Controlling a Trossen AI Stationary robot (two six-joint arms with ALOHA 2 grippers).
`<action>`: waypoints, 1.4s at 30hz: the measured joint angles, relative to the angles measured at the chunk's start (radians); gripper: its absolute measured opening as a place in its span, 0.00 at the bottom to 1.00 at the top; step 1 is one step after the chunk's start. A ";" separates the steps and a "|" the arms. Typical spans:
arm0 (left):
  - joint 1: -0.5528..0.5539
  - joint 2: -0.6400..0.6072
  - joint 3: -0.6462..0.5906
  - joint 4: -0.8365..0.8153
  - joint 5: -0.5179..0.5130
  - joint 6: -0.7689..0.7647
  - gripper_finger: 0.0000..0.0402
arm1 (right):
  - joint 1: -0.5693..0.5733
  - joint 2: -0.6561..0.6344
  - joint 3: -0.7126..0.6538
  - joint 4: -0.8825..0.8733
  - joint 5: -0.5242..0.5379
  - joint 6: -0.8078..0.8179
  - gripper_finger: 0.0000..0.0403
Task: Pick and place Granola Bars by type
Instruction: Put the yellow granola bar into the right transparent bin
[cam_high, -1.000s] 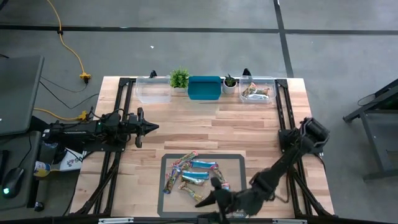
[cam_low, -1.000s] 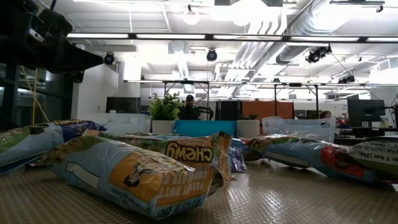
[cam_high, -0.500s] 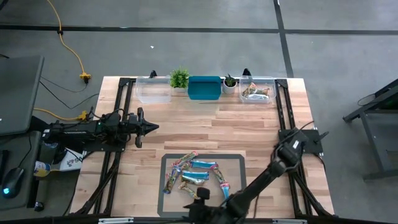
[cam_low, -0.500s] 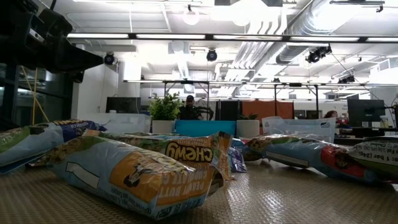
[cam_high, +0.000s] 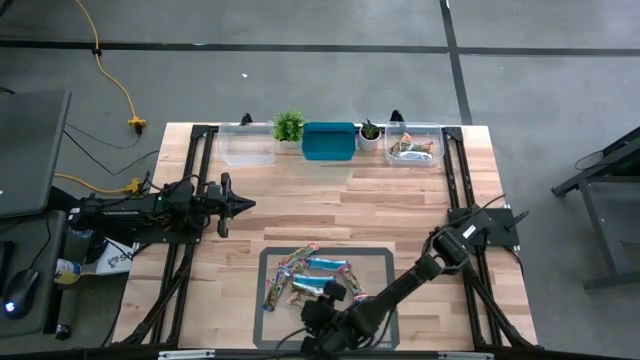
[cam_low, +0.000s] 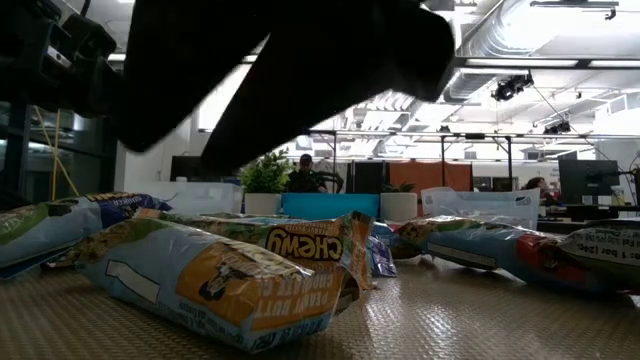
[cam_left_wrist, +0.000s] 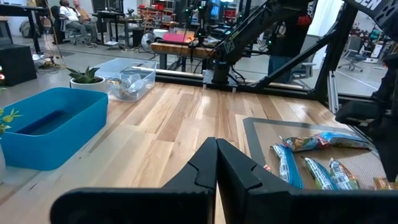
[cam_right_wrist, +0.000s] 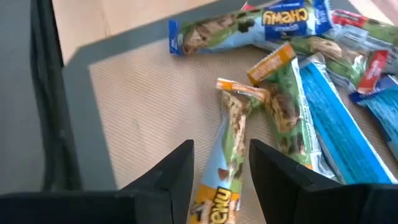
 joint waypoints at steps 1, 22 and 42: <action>0.000 0.000 0.000 0.000 0.000 0.000 0.00 | -0.005 0.000 0.000 0.009 -0.008 -0.012 0.34; 0.000 0.000 0.000 0.000 0.000 0.000 0.00 | -0.035 -0.001 -0.053 0.025 -0.122 0.058 0.60; 0.000 0.000 0.000 0.000 0.000 0.000 0.00 | -0.046 -0.010 -0.295 0.333 -0.164 0.100 0.55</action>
